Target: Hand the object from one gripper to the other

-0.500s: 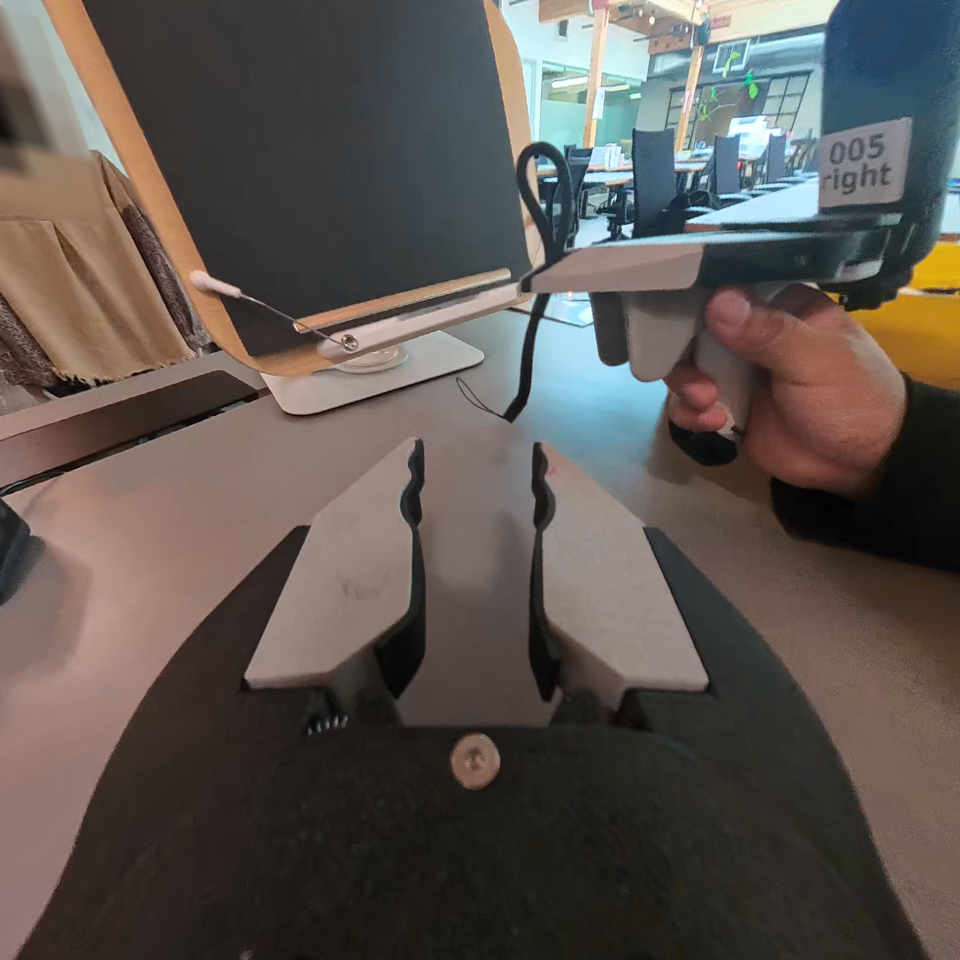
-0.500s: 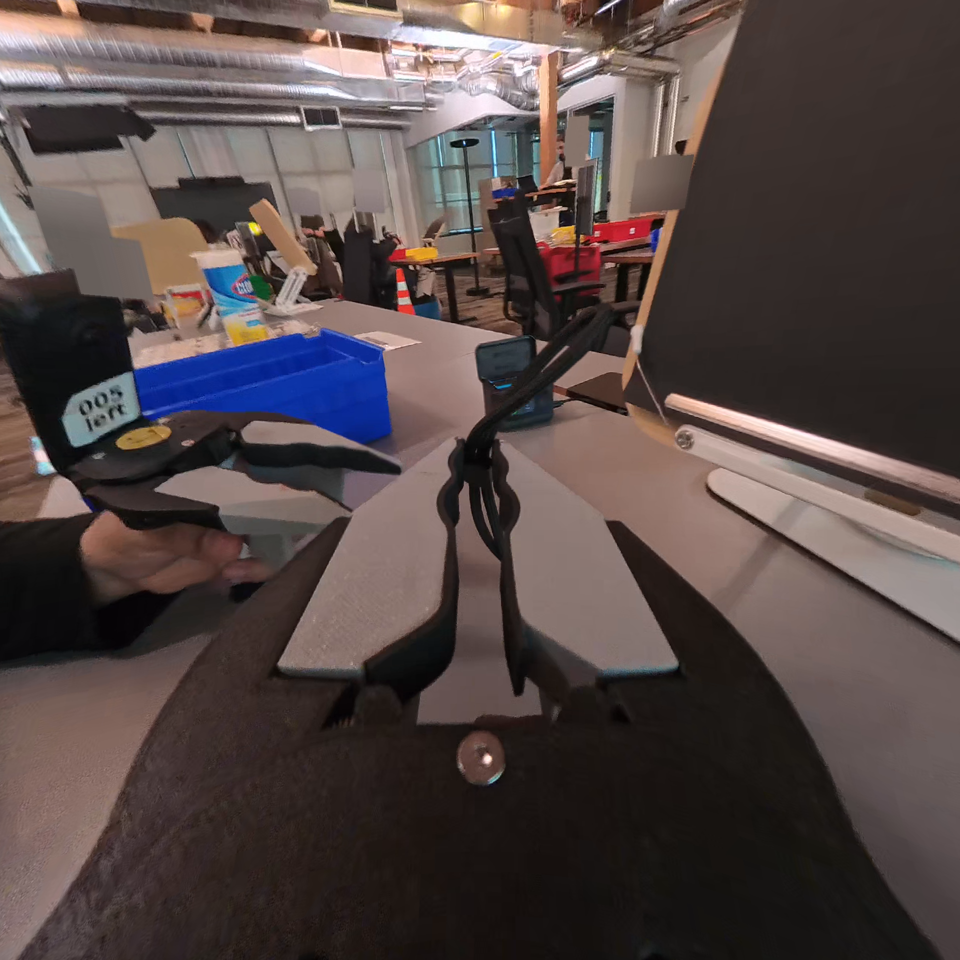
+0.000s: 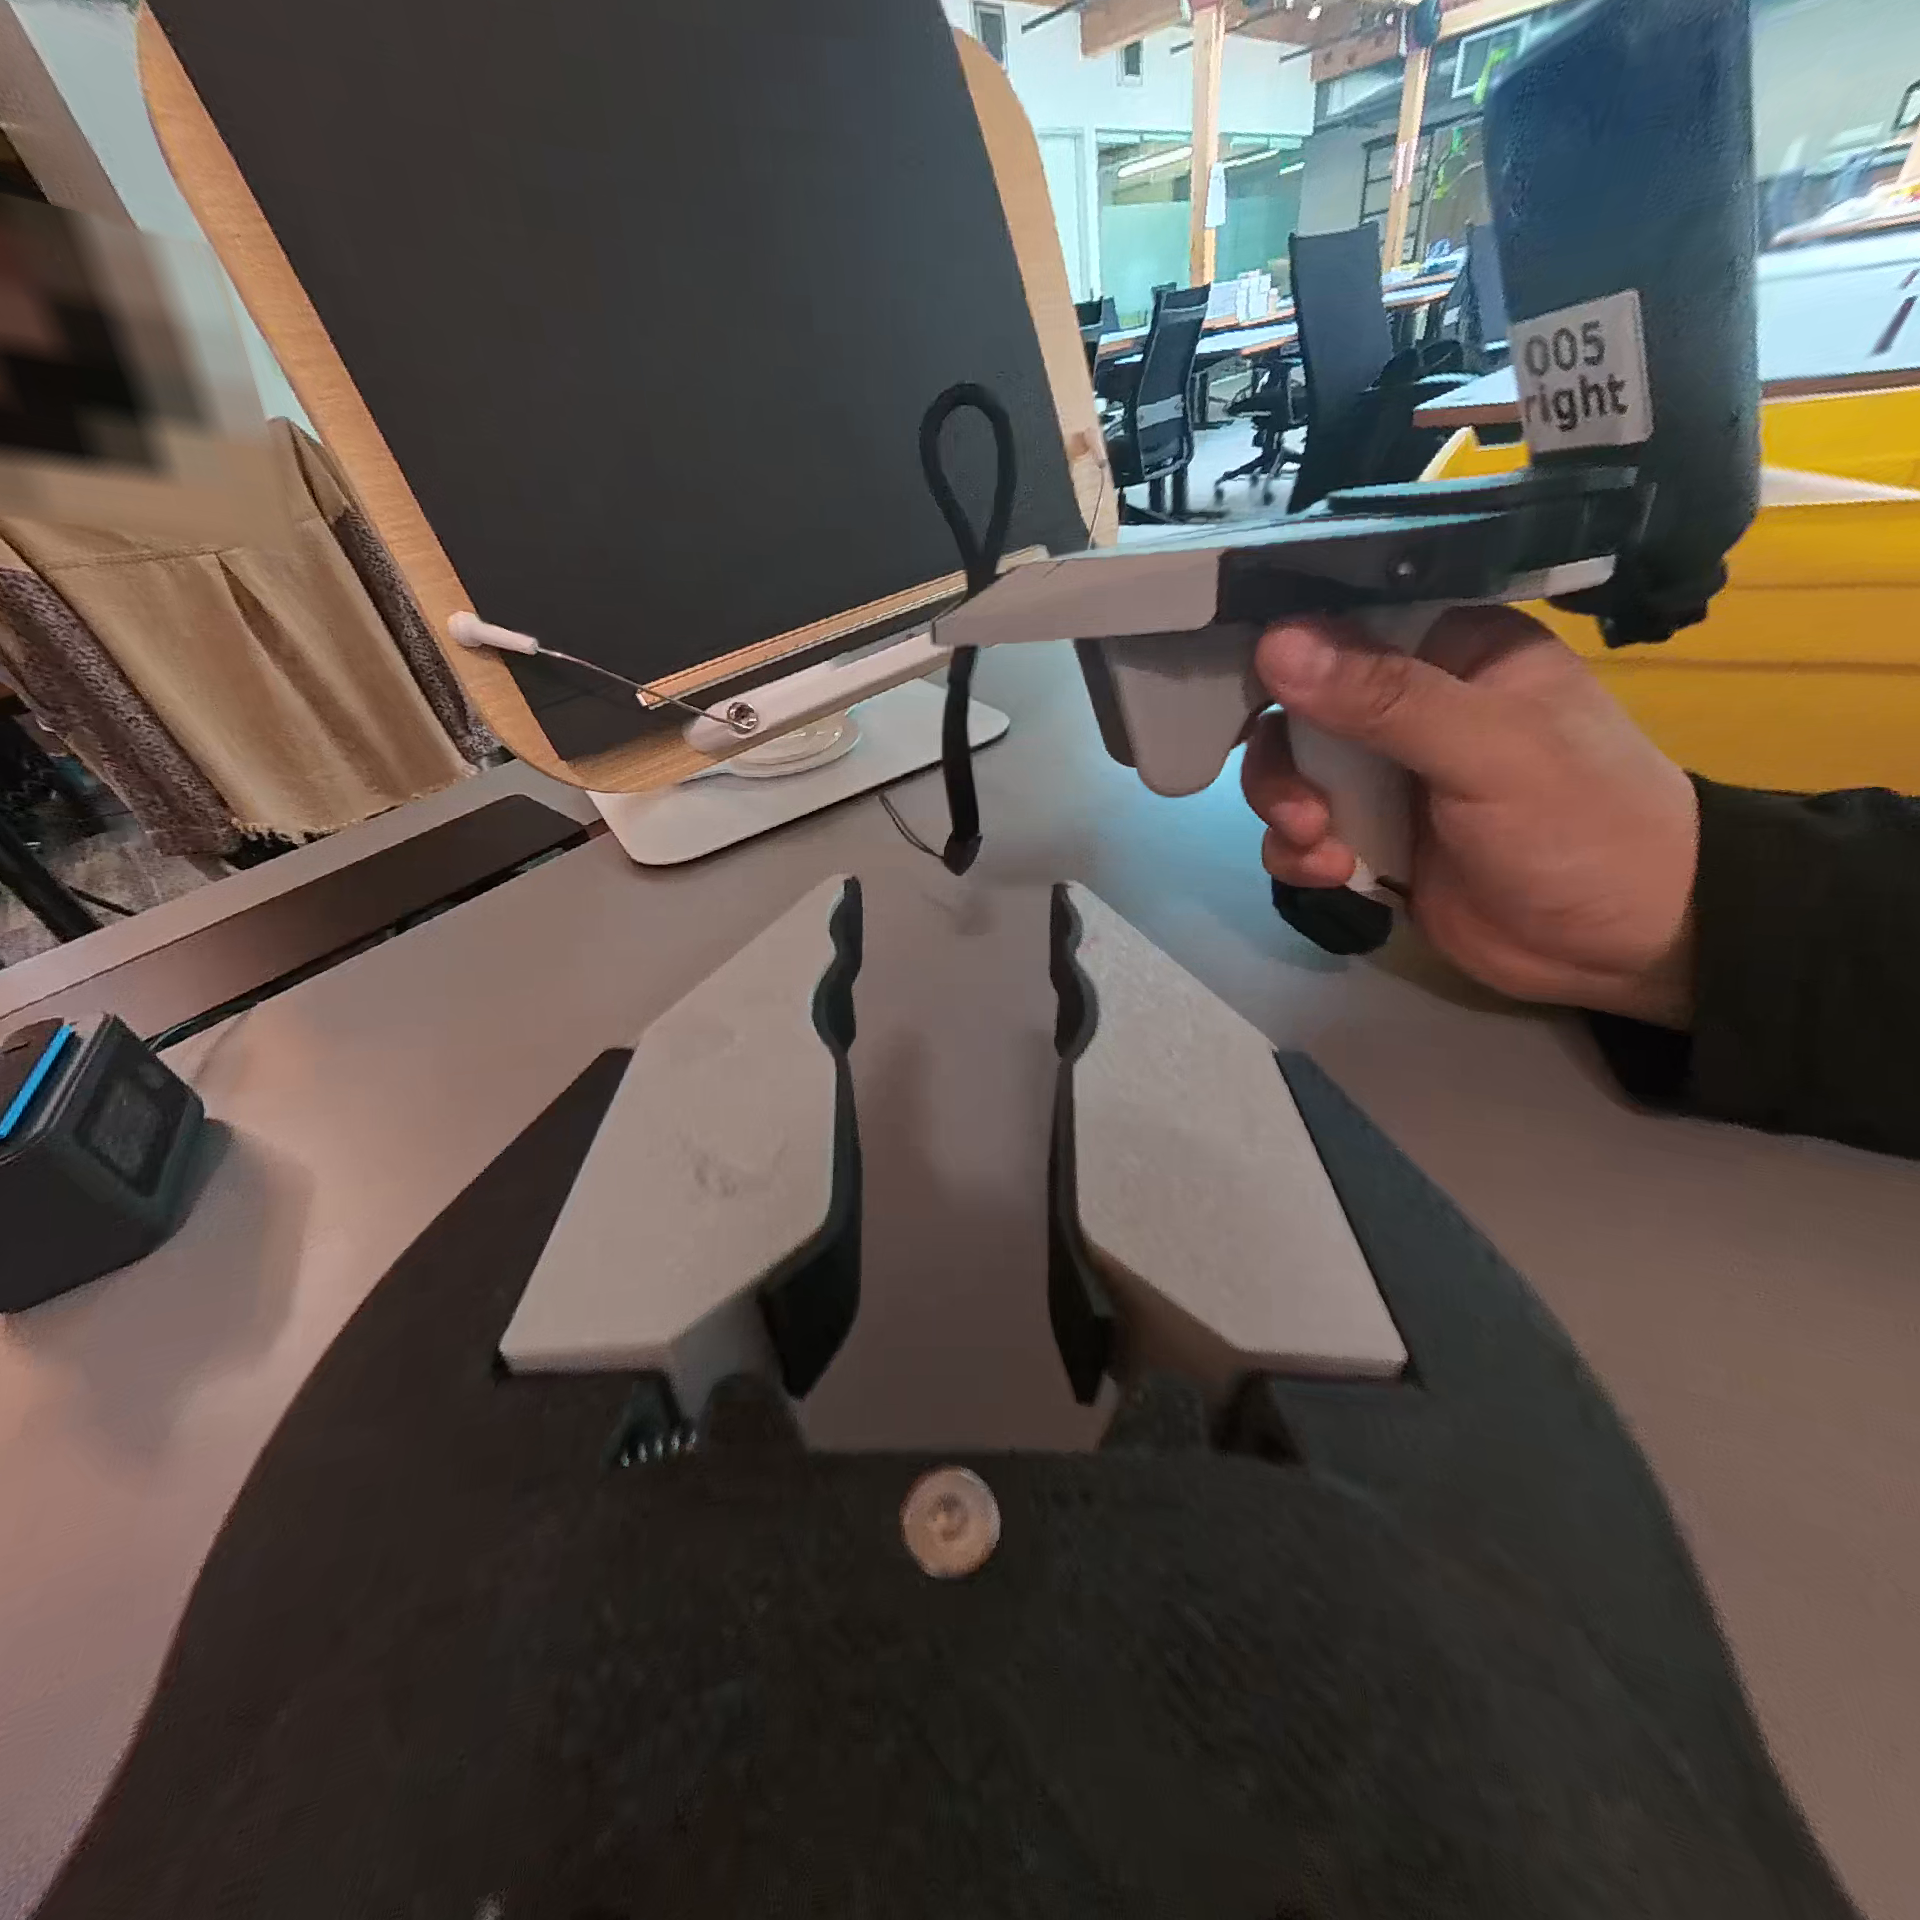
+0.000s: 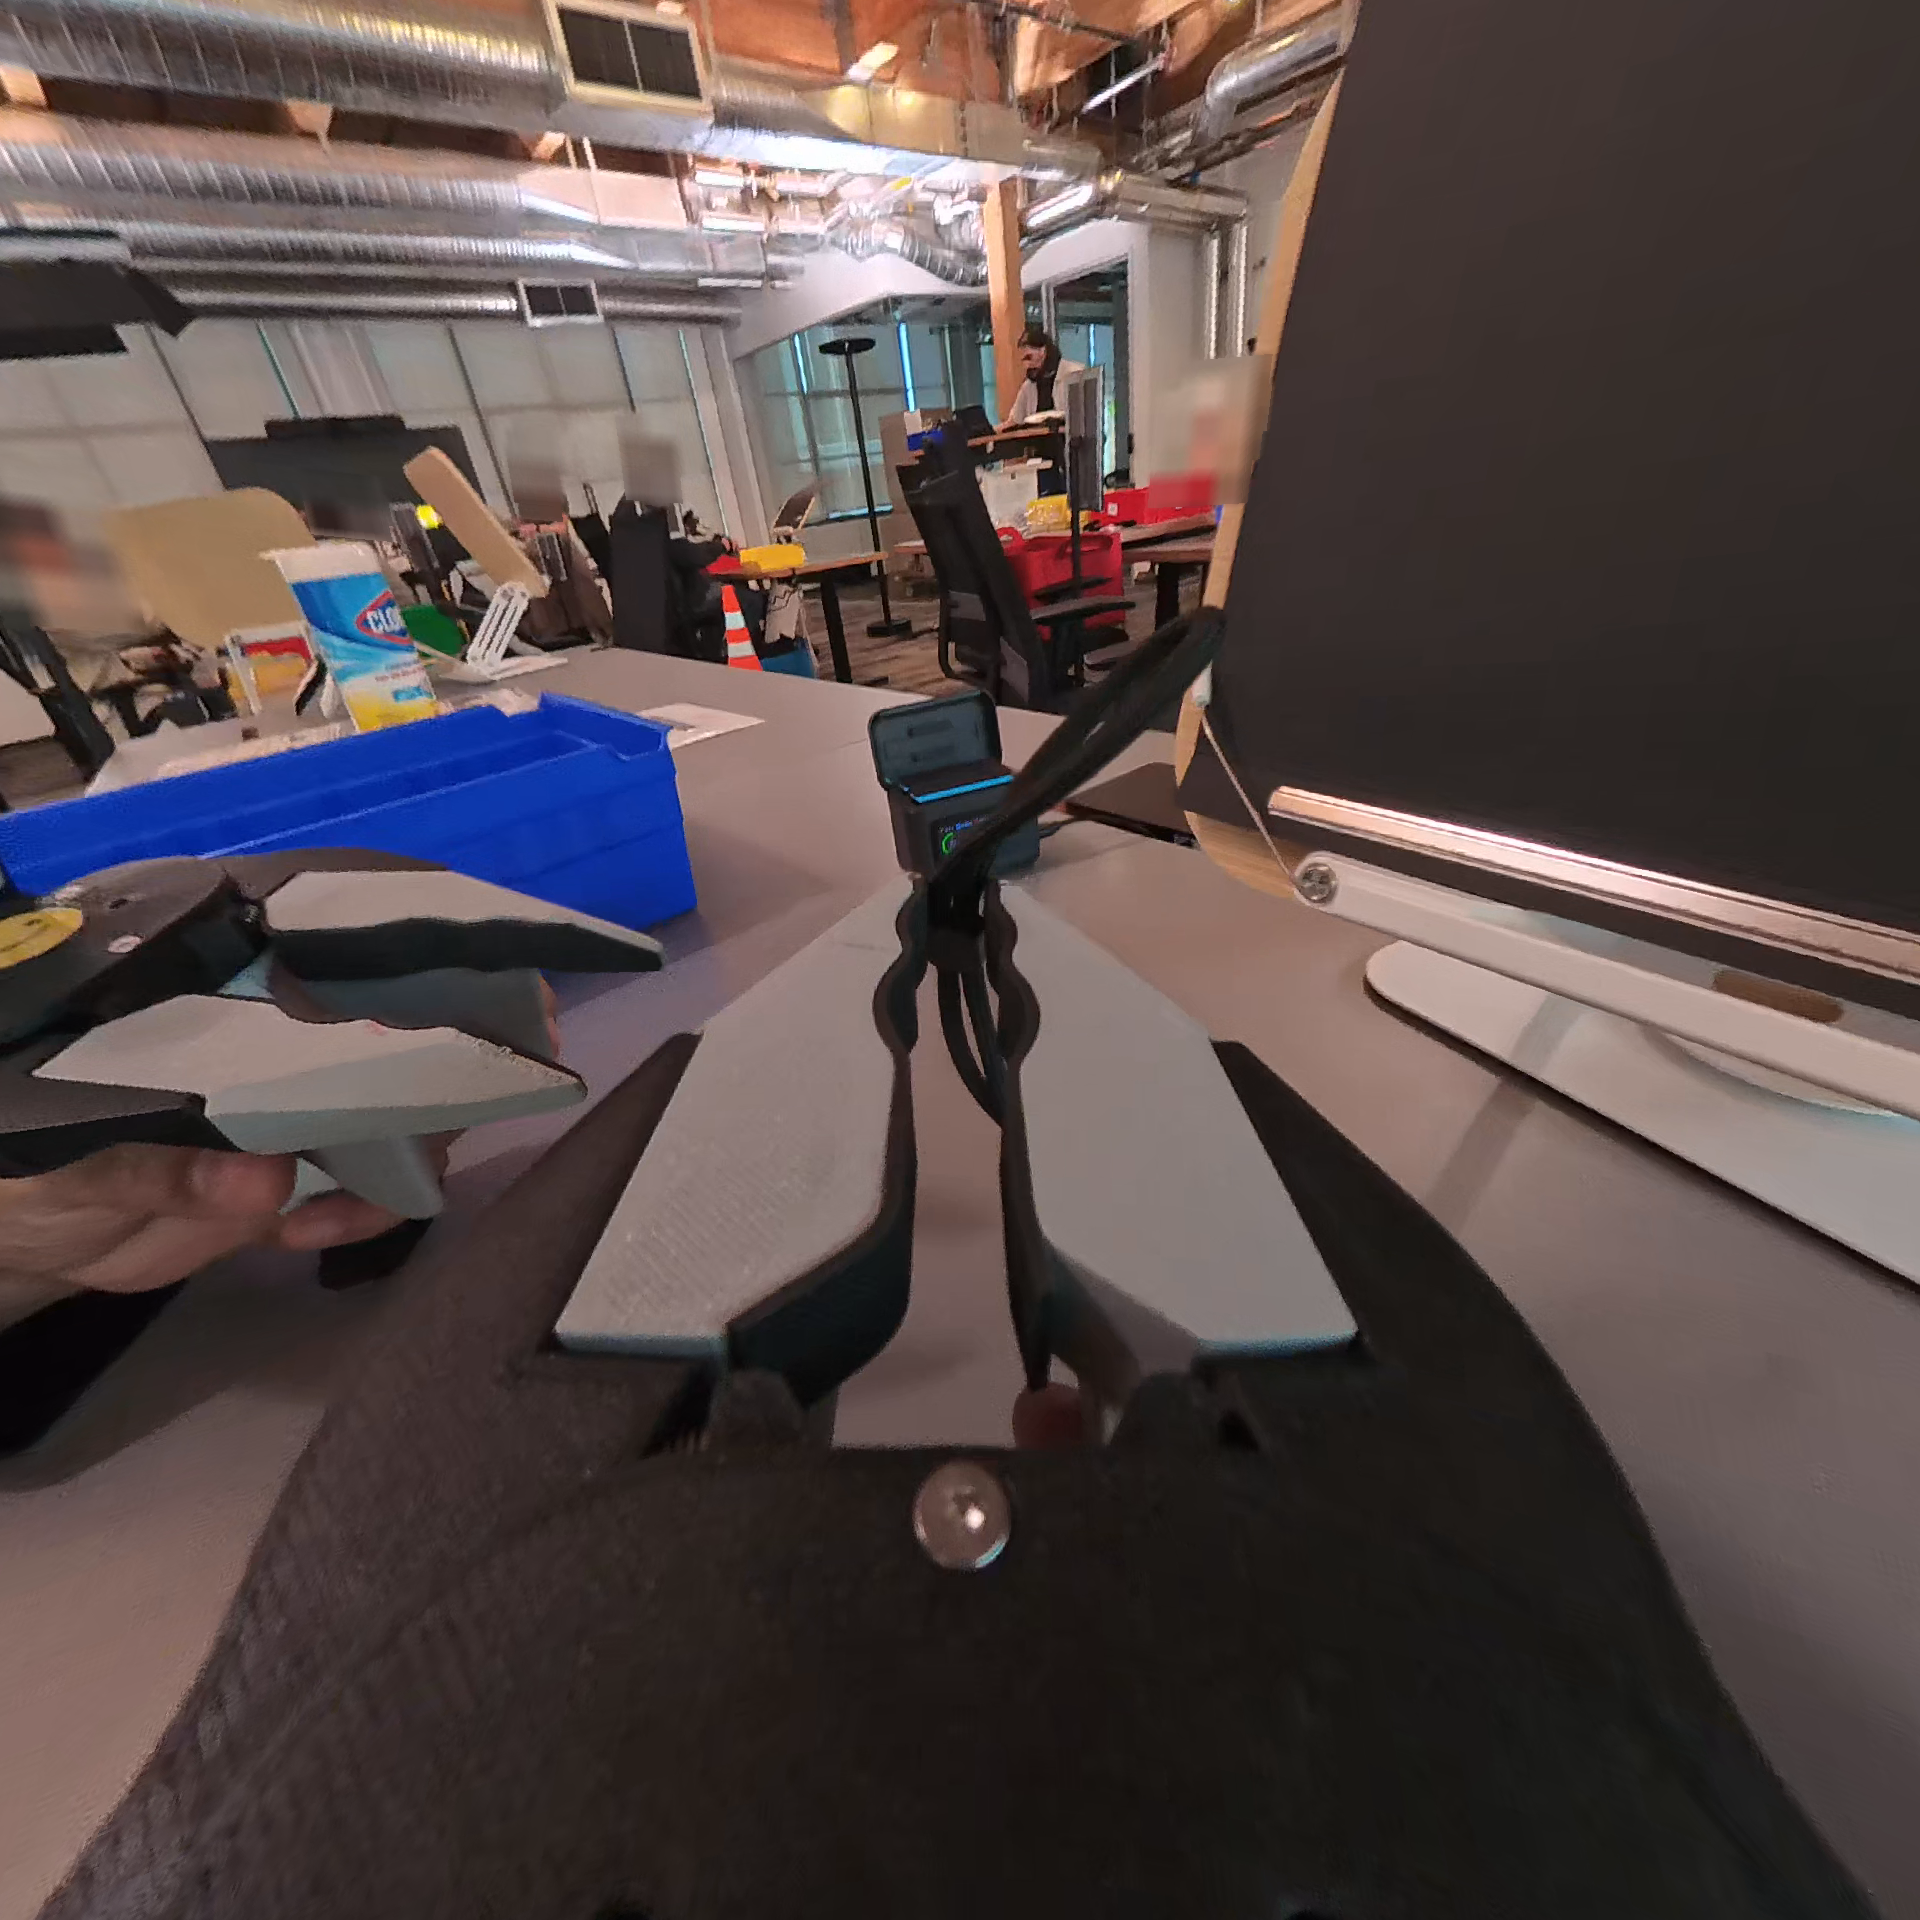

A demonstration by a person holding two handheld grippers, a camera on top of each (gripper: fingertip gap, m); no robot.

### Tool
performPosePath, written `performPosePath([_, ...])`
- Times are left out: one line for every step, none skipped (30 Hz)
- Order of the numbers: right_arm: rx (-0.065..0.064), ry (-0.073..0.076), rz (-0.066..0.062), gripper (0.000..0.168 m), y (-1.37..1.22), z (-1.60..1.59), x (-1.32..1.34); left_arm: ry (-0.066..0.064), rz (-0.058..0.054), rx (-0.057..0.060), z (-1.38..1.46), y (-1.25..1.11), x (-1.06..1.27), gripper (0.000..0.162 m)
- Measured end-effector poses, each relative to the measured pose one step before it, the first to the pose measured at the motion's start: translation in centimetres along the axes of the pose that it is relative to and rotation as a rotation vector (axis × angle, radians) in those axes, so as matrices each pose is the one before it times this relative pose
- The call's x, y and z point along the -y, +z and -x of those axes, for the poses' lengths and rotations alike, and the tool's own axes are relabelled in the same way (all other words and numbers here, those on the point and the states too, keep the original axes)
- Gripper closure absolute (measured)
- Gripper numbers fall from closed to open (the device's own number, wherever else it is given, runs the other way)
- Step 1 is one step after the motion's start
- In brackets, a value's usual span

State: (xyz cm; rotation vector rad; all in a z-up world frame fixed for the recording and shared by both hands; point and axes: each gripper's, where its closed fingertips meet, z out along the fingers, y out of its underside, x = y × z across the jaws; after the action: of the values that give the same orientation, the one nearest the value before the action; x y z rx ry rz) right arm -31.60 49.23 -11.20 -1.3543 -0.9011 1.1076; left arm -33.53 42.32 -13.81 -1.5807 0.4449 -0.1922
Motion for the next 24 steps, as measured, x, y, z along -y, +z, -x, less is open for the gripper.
performPosePath([0.0176, 0.0007, 0.0095, 0.163, 0.372, 0.215, -0.202, 0.0146, 0.0085, 0.0083, 0.046, 0.035, -0.084, 0.129])
performPosePath([0.0254, 0.0078, 0.0065, 0.163, 0.328, 0.328, -0.157, 0.0123, 0.0088, 0.0052, -0.021, 0.067, -0.082, 0.130])
performPosePath([0.0274, 0.0125, 0.0073, 0.163, 0.256, 0.384, -0.162, 0.0066, 0.0133, 0.0040, -0.069, 0.106, -0.189, 0.132])
performPosePath([0.0276, 0.0157, 0.0071, 0.163, 0.172, 0.402, -0.172, 0.0036, 0.0239, 0.0078, -0.036, 0.124, -0.303, 0.134])
performPosePath([0.0233, 0.0148, 0.0050, 0.163, 0.037, 0.375, -0.122, 0.0062, 0.0270, 0.0142, 0.011, 0.119, -0.293, 0.136])
performPosePath([0.0080, 0.0148, -0.0026, 0.163, -0.099, 0.175, 0.028, 0.0167, 0.0155, 0.0115, -0.102, 0.116, -0.145, 0.137])
performPosePath([0.0041, 0.0163, -0.0115, 0.162, -0.194, 0.115, 0.202, 0.0235, -0.0033, 0.0070, -0.229, 0.085, 0.095, 0.137])
performPosePath([0.0059, 0.0109, -0.0134, 0.162, -0.185, 0.078, 0.260, 0.0227, -0.0137, 0.0004, -0.348, 0.071, 0.171, 0.137])
performPosePath([-0.0047, 0.0054, -0.0103, 0.163, -0.126, -0.107, 0.203, 0.0214, -0.0002, -0.0056, -0.365, 0.098, 0.020, 0.138])
performPosePath([-0.0107, 0.0035, -0.0070, 0.163, -0.058, -0.206, 0.143, 0.0140, 0.0062, -0.0020, -0.223, 0.065, -0.048, 0.138])
performPosePath([-0.0072, 0.0061, -0.0062, 0.163, -0.021, -0.125, 0.065, 0.0067, 0.0000, -0.0049, -0.191, -0.002, 0.030, 0.138])
performPosePath([-0.0007, 0.0107, -0.0043, 0.162, -0.011, 0.010, -0.016, 0.0004, -0.0019, -0.0070, -0.130, -0.060, 0.037, 0.137])
performPosePath([0.0058, 0.0109, 0.0003, 0.162, -0.023, 0.140, -0.110, -0.0054, 0.0033, -0.0075, -0.041, -0.032, -0.037, 0.137])
performPosePath([0.0066, 0.0040, 0.0022, 0.163, 0.002, 0.210, -0.106, -0.0109, 0.0056, -0.0024, 0.094, -0.015, -0.042, 0.137])
performPosePath([0.0067, -0.0052, 0.0021, 0.162, 0.072, 0.237, -0.030, -0.0104, -0.0024, 0.0040, 0.192, -0.014, 0.052, 0.137])
performPosePath([0.0068, -0.0090, 0.0050, 0.162, 0.142, 0.253, -0.047, -0.0060, -0.0047, 0.0080, 0.238, 0.001, 0.002, 0.137])
performPosePath([0.0068, -0.0086, 0.0082, 0.162, 0.191, 0.249, -0.103, -0.0003, 0.0034, 0.0108, 0.263, 0.031, -0.133, 0.137])
performPosePath([0.0078, -0.0059, 0.0060, 0.162, 0.193, 0.280, -0.109, 0.0043, 0.0047, 0.0107, 0.269, 0.021, -0.123, 0.137])
performPosePath([0.0155, -0.0018, -0.0004, 0.163, 0.168, 0.378, -0.055, 0.0036, -0.0004, 0.0067, 0.192, -0.011, -0.027, 0.137])
performPosePath([0.0176, 0.0040, 0.0019, 0.162, 0.133, 0.353, -0.076, -0.0019, -0.0014, 0.0108, 0.234, -0.034, -0.015, 0.137])
performPosePath([0.0046, 0.0041, 0.0038, 0.162, 0.040, 0.115, -0.073, -0.0029, -0.0044, 0.0082, 0.196, -0.035, 0.033, 0.138])
performPosePath([-0.0043, -0.0040, -0.0014, 0.163, -0.023, -0.024, 0.048, -0.0025, -0.0067, 0.0030, 0.111, -0.034, 0.069, 0.138])
performPosePath([-0.0036, -0.0085, 0.0015, 0.163, -0.039, -0.046, 0.050, -0.0065, -0.0041, 0.0062, 0.181, -0.016, 0.022, 0.138])
performPosePath([-0.0042, -0.0080, 0.0052, 0.163, -0.053, -0.082, 0.004, -0.0088, -0.0006, 0.0020, 0.127, 0.005, -0.005, 0.138])
